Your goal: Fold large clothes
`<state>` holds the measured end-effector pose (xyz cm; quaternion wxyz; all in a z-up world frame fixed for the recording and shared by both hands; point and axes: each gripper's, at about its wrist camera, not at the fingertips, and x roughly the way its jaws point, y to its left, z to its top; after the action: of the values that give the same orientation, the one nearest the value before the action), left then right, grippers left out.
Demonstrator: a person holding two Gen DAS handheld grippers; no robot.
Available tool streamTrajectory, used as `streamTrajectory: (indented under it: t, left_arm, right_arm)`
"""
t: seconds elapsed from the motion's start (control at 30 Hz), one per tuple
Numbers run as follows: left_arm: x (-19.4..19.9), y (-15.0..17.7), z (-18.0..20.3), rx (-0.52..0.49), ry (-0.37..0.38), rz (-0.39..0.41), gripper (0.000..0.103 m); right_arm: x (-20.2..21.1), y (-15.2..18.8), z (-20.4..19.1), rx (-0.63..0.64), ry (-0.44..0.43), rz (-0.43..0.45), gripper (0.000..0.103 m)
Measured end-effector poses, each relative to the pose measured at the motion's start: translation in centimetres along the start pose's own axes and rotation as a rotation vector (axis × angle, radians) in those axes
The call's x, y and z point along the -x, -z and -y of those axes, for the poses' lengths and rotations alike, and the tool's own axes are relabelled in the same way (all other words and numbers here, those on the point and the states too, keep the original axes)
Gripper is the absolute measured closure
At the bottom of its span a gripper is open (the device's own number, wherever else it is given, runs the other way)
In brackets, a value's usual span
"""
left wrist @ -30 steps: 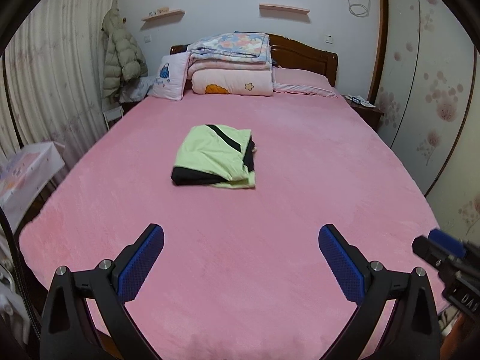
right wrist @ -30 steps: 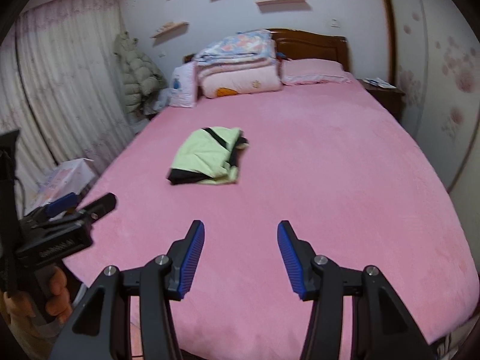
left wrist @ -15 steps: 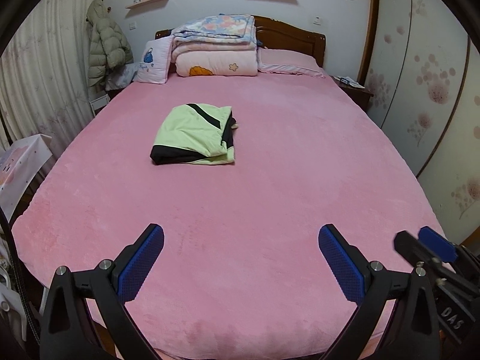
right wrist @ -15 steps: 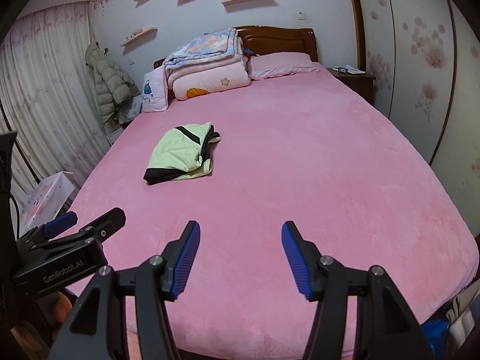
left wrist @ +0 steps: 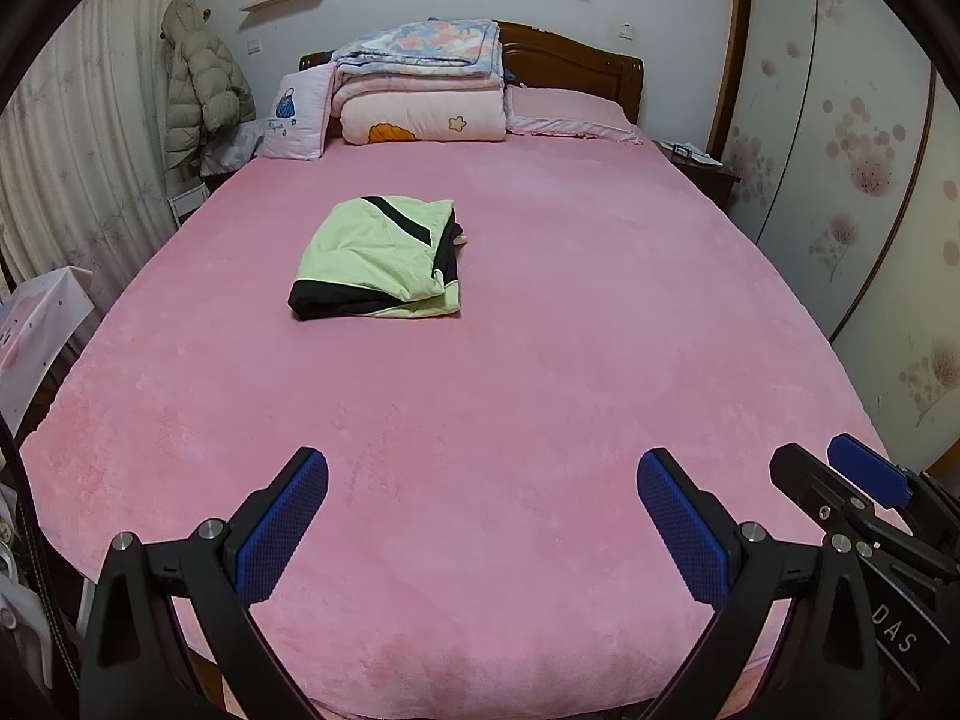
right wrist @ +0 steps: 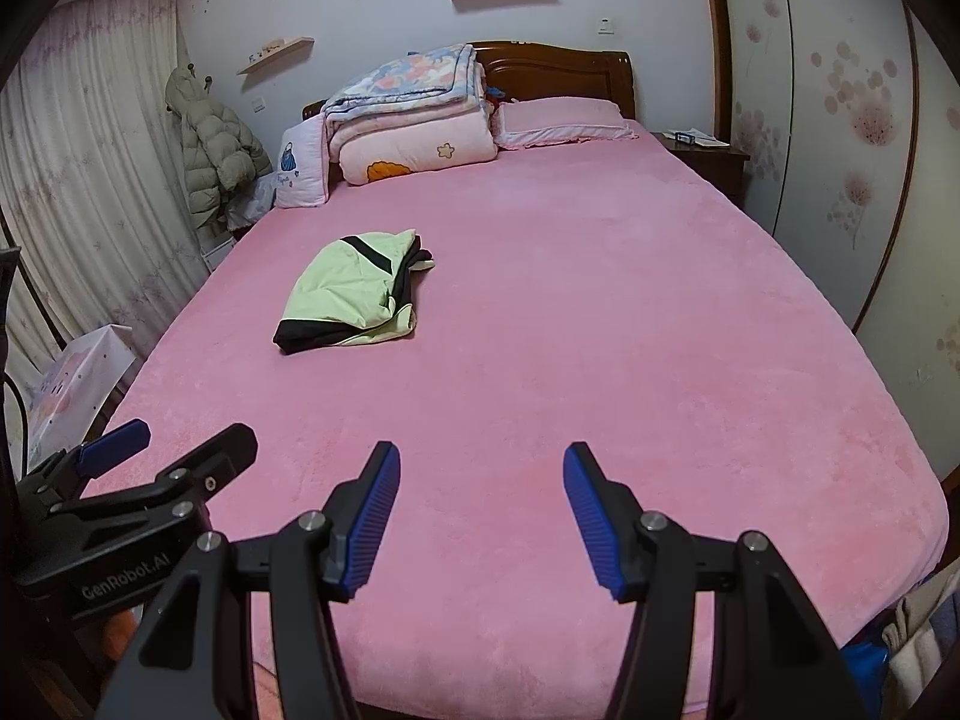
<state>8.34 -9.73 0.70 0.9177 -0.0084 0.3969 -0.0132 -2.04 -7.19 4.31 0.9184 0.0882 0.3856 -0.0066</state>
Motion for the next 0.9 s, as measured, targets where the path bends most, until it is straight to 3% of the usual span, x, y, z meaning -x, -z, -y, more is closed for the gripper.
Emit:
streamTrajectory:
  t: [0.9]
  left_arm:
    - [-0.4,0.2,1.1,-0.012,-0.042,0.006,0.001]
  right_arm:
    - [-0.5,-0.1,-0.4,0.027,0.019,0.004,0.046]
